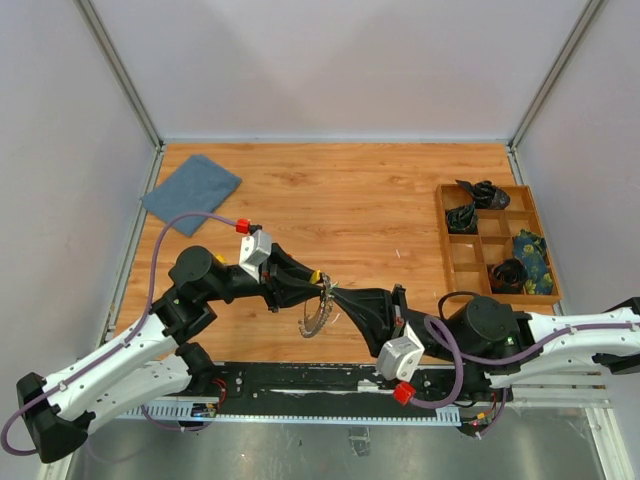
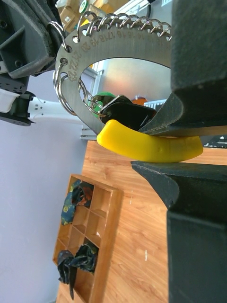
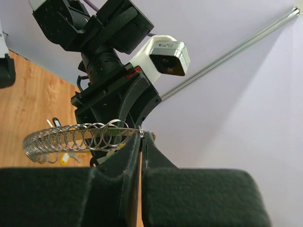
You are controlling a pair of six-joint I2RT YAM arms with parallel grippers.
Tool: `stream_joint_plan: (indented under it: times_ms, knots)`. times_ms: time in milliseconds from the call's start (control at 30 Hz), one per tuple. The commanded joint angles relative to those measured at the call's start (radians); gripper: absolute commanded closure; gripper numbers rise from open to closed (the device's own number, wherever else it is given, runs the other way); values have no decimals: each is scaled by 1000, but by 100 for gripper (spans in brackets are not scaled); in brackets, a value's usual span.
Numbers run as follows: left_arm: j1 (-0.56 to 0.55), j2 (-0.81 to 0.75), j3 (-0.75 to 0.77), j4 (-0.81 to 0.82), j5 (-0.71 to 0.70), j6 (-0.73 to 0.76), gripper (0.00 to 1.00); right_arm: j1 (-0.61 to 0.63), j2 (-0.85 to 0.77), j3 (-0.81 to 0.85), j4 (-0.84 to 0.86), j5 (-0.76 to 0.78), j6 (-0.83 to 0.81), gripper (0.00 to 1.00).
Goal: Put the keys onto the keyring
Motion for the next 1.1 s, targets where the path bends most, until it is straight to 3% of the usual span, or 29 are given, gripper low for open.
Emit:
stream_joint_plan:
  times_ms: [0,333,533,733,867,1067]
  knots:
    - [2,-18,43,-17,-28,32,83,11,-32,33,84,17,198,100]
    - [2,-20,60,-21,-26,40,65,4,-29,-34,300,28,451,100]
    - [2,-19,60,-5,-18,29,60,-42,-41,-96,429,48,587,100]
    - [2,-30,76,-24,-30,34,54,-129,-75,-150,501,-19,702,100]
    - [2,-48,111,-56,-60,51,43,-185,-102,-195,547,-85,774,100]
    - [2,-34,202,-80,-68,93,40,-355,-135,-285,691,-298,924,100]
